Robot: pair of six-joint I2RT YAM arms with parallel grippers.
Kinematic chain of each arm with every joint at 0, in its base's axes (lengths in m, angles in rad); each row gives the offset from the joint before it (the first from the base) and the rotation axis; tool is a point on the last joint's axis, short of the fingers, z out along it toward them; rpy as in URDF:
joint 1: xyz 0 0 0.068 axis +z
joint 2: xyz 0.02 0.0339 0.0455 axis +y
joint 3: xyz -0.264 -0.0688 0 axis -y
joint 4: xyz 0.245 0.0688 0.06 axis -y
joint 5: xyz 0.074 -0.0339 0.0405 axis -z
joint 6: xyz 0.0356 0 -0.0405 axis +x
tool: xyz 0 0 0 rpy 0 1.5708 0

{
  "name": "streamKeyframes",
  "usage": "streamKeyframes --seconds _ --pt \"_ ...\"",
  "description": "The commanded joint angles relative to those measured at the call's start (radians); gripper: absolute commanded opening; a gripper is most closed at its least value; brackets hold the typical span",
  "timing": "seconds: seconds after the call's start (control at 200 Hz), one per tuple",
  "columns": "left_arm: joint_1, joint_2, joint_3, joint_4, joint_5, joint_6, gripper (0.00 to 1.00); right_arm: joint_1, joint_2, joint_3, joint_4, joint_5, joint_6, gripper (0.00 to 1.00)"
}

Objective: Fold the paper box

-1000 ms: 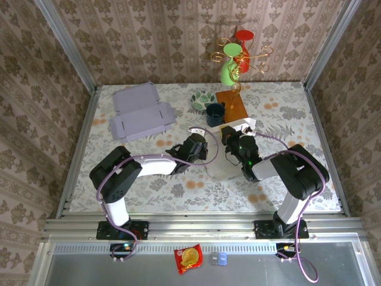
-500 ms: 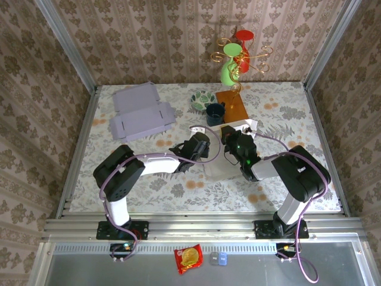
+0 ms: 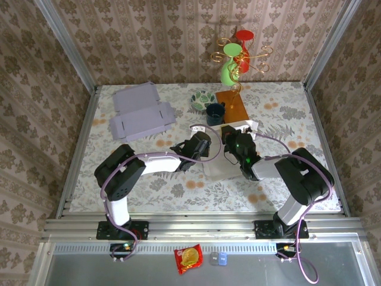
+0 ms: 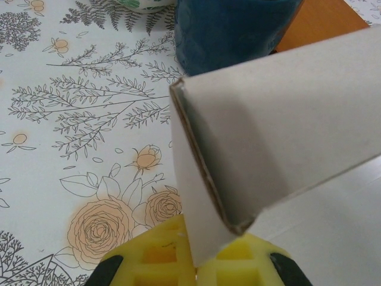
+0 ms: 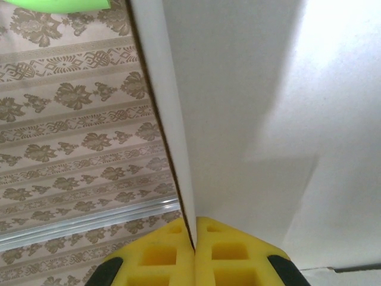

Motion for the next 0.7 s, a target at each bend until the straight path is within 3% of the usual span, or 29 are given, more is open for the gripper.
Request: streamKeyframes --seconds 0.0,0.1,0.295,0.535,0.695 --pt "-0.003 0.007 0.029 -0.032 0.040 -0.007 0.00 0.035 -0.050 0.007 -0.136 -0.052 -0.004 0.23" --pt "0.015 -0.020 0.036 -0.099 0.054 -0.004 0.00 0.007 -0.134 0.035 -0.265 -0.086 -0.053 0.44" --pt "0.055 -0.091 0.030 -0.198 0.098 0.020 0.00 -0.067 -0.358 0.130 -0.658 -0.138 -0.172 0.73" --pt "0.108 -0.153 0.076 -0.325 0.216 0.069 0.00 -0.173 -0.492 0.295 -1.014 -0.241 -0.383 0.76" --pt "0.194 -0.200 0.110 -0.406 0.421 0.072 0.00 -0.304 -0.501 0.444 -1.245 -0.380 -0.634 0.73"
